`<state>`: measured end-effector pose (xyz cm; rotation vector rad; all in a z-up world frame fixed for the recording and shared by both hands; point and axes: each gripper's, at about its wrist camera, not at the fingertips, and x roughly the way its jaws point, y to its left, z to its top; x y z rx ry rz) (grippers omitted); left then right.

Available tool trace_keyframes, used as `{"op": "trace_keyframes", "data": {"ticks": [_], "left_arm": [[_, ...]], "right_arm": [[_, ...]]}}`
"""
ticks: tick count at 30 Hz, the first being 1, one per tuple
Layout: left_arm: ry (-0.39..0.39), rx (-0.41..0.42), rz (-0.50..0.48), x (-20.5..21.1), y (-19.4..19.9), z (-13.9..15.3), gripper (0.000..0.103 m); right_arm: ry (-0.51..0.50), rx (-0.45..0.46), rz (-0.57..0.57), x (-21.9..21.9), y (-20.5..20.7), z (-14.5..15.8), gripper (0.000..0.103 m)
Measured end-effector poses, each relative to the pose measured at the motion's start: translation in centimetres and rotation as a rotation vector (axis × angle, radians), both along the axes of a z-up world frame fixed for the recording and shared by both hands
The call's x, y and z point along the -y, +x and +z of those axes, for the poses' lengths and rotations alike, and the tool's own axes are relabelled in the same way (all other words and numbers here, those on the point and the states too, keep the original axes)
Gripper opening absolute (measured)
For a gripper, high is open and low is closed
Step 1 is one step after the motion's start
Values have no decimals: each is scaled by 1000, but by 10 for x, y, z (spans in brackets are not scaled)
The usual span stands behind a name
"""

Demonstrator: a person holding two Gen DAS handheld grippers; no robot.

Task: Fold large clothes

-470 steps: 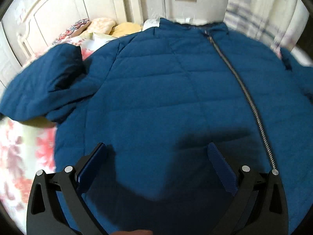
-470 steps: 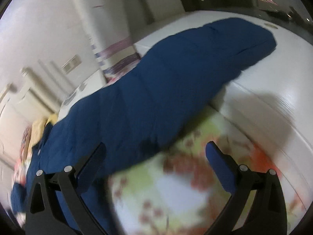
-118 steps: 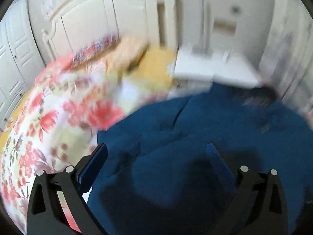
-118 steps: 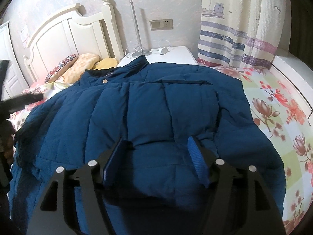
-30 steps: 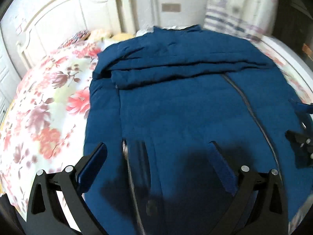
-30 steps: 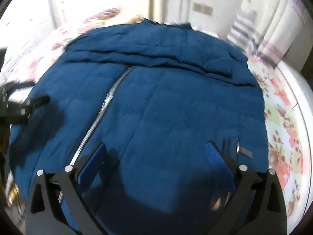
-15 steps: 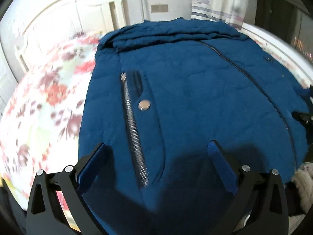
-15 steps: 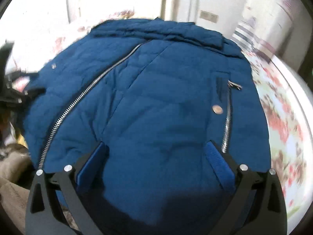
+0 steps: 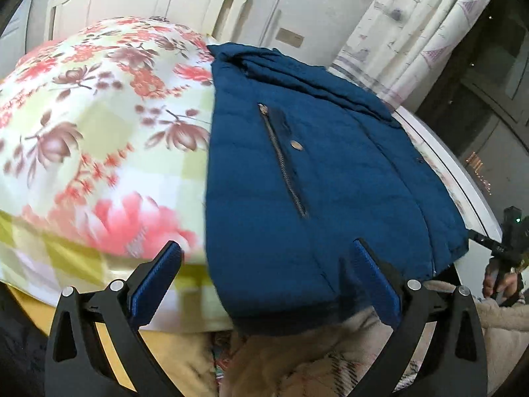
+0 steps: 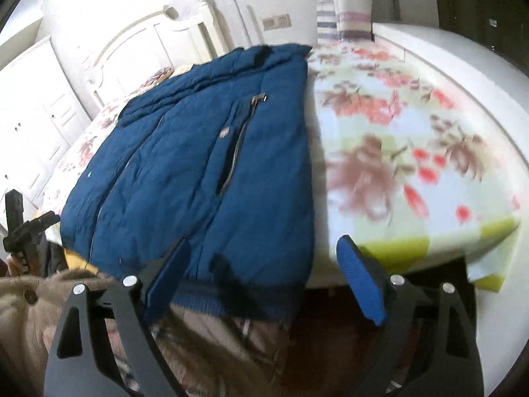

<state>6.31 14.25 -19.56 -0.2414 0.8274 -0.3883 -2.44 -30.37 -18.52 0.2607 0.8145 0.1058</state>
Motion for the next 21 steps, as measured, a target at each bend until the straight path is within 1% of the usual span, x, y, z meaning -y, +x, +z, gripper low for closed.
{"op": "trace_keyframes", "data": {"ticks": [1, 3, 5, 6, 7, 8, 9, 10, 11, 12, 13, 14, 17, 19, 20, 21], "left_arm": [[0, 6, 1, 3, 0, -1, 98], [7, 39, 19, 4, 0, 0, 98], [-7, 49, 30, 7, 9, 2, 98], [-11, 33, 34, 10, 15, 0, 96], [6, 37, 38, 13, 17, 0, 94], [27, 36, 28, 16, 16, 1, 87], [60, 40, 20, 19, 12, 2, 78], [87, 46, 23, 19, 11, 2, 75], [111, 53, 27, 18, 8, 1, 67], [123, 58, 33, 18, 7, 1, 61], [112, 57, 38, 14, 5, 1, 59], [101, 55, 42, 11, 4, 1, 54], [49, 46, 43, 2, 1, 3, 52], [-13, 22, 47, -7, -3, 0, 52], [-53, 6, 46, -13, -7, -3, 54], [-99, -12, 46, -20, -11, -7, 64]], "right_arm": [[-4, 14, -3, 0, 0, -1, 89], [6, 48, -18, 0, 2, 2, 84], [35, 78, -29, 2, 9, 6, 84], [38, 70, -38, 3, 10, 5, 84], [34, 44, -56, 4, 14, 3, 83], [32, 26, -57, 3, 15, -1, 79], [22, 39, -53, 2, 14, -1, 78], [19, 45, -42, 1, 11, -2, 78], [16, 49, -33, 1, 8, -3, 77], [14, 48, -28, 1, 6, -4, 71], [21, 43, -18, 1, 5, -4, 65], [38, 35, -7, 1, 4, -4, 55], [57, 26, -14, 5, -2, -5, 54], [85, 29, -24, 12, -7, -6, 54], [103, 26, -32, 16, -11, -8, 54], [119, 22, -36, 19, -13, -10, 54]]}}
